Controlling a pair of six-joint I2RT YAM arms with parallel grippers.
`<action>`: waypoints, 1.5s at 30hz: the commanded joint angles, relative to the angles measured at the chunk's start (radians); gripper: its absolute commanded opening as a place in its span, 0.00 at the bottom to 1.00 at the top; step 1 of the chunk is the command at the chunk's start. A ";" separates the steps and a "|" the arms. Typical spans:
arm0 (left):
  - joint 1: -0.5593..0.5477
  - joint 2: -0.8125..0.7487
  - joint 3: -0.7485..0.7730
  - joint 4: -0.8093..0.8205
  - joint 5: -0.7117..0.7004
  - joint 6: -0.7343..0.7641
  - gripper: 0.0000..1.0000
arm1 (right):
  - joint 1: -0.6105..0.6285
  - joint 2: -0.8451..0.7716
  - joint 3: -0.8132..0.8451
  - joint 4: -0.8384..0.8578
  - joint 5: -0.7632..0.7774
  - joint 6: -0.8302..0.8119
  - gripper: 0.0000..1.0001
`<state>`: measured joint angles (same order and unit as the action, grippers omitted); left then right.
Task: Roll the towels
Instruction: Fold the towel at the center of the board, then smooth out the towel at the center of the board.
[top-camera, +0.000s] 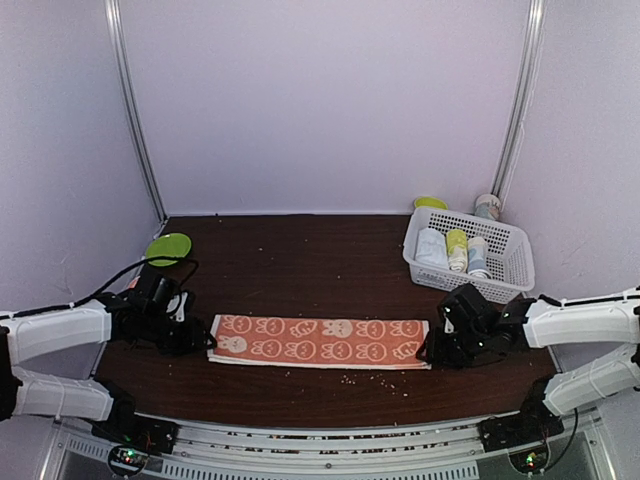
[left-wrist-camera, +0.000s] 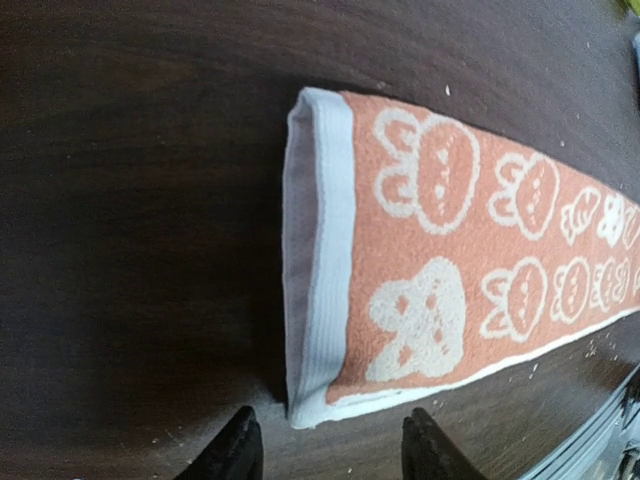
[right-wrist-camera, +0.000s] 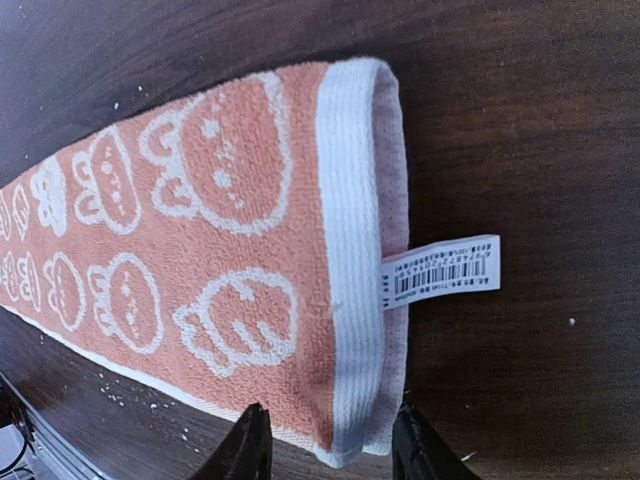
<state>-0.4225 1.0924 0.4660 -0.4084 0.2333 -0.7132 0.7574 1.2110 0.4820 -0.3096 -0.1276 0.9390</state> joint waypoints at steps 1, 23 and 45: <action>0.005 -0.073 0.052 -0.075 0.010 0.010 0.59 | 0.003 -0.065 0.076 -0.117 0.093 -0.041 0.44; -0.009 -0.077 0.216 -0.142 -0.014 0.055 0.58 | -0.041 0.142 0.120 -0.172 0.163 -0.133 0.19; -0.290 0.375 0.214 0.130 -0.029 0.001 0.00 | 0.025 0.233 0.268 -0.080 0.055 -0.135 0.14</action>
<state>-0.6777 1.4494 0.7444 -0.3466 0.2317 -0.6724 0.7704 1.4113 0.7769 -0.4221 -0.0483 0.7937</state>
